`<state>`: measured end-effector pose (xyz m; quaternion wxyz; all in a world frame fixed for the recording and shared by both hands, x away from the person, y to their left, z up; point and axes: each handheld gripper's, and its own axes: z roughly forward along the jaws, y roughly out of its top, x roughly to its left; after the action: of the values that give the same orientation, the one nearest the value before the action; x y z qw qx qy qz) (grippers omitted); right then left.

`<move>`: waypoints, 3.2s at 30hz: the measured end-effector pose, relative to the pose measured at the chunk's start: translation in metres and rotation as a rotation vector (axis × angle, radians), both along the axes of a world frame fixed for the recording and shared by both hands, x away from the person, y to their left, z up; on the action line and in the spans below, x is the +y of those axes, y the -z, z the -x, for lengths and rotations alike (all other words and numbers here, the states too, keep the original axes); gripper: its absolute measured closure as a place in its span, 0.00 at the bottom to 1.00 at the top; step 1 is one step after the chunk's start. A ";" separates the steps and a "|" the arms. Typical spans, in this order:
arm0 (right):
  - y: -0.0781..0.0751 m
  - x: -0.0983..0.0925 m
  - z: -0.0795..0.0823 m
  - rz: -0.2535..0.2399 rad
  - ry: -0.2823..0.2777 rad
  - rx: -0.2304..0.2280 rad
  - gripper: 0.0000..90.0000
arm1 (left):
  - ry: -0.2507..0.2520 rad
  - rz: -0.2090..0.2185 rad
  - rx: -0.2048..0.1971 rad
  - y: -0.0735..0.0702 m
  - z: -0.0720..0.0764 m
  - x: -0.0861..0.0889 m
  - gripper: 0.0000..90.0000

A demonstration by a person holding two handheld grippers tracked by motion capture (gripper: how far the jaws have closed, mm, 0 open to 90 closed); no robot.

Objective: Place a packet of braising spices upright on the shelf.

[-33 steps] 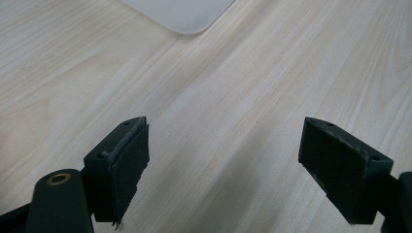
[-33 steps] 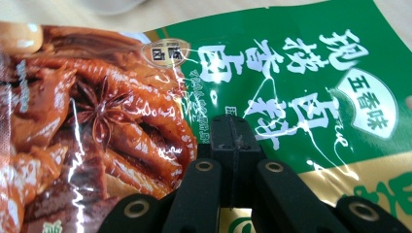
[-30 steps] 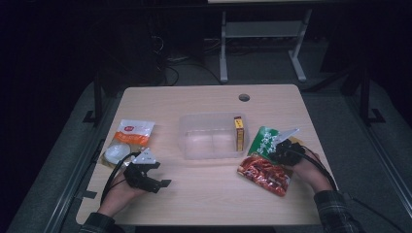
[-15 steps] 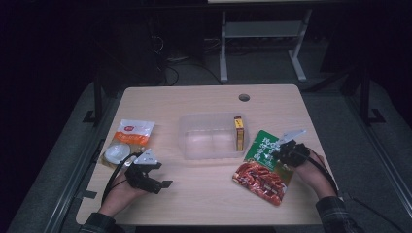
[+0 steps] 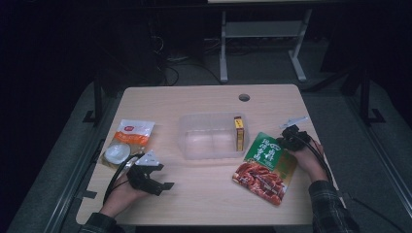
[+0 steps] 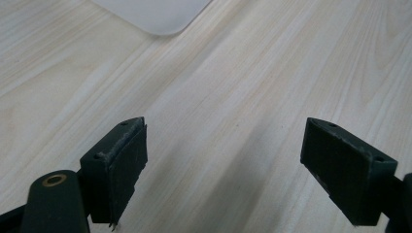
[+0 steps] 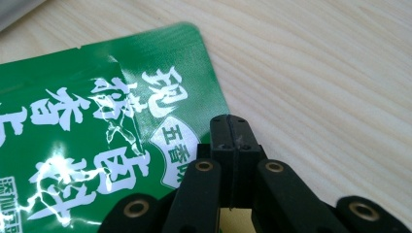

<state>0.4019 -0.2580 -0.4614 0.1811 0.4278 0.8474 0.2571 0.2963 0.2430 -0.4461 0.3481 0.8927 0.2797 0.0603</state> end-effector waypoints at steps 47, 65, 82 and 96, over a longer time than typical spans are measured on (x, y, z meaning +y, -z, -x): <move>-0.009 0.041 0.120 0.000 -0.225 0.118 1.00 | 0.083 0.018 -0.013 -0.004 0.017 -0.017 0.18; -0.006 0.113 0.128 -0.038 -0.458 0.105 1.00 | 0.138 0.047 -0.003 -0.004 0.022 -0.035 0.18; -0.019 0.098 0.126 -0.163 -0.336 -0.019 0.64 | 0.189 0.070 0.036 0.009 0.023 -0.073 0.16; -0.018 0.089 0.124 -0.183 -0.289 -0.043 0.44 | 0.176 0.049 0.021 0.022 0.027 -0.090 0.15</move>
<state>0.2779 -0.1691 -0.4432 0.1205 0.3104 0.8691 0.3658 0.2696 0.1533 -0.4680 0.3708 0.9057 0.2051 0.0131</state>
